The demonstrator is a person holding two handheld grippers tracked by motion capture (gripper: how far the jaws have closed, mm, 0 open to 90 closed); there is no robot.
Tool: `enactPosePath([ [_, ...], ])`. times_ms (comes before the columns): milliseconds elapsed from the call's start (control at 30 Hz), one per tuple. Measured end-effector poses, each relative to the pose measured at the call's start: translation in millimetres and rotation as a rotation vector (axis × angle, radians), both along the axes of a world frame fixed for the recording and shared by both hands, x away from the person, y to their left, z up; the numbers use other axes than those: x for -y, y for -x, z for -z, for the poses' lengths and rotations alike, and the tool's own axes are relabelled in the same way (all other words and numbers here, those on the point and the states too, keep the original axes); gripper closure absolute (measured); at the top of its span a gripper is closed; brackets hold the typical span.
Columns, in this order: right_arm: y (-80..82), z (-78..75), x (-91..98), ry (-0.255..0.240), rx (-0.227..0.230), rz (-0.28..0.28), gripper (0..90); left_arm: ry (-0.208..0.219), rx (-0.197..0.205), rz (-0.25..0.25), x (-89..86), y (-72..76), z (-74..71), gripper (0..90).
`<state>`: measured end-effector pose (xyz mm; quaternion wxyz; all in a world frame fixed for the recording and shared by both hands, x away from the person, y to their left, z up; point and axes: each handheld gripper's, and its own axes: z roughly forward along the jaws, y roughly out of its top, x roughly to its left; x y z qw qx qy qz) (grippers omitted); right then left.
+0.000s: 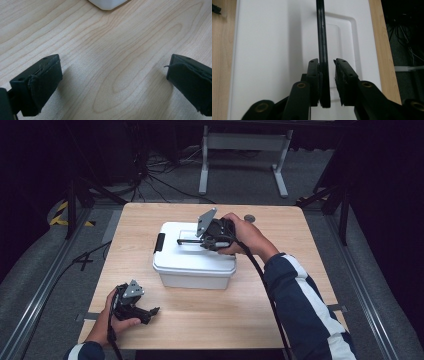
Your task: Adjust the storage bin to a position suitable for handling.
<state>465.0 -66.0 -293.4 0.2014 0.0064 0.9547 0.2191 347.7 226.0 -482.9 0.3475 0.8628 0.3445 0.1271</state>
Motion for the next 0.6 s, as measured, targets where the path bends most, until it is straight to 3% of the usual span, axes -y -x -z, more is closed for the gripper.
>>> enactPosePath([
  [200,-1.6,0.0,-5.4,-0.007,0.008,-0.019,82.7,0.0,0.0,0.0,0.0,0.0,0.0,0.6],
  [600,-1.2,-2.5,-4.0,-0.044,0.025,-0.038,84.3,0.0,0.0,0.0,0.0,0.0,0.0,0.6],
])
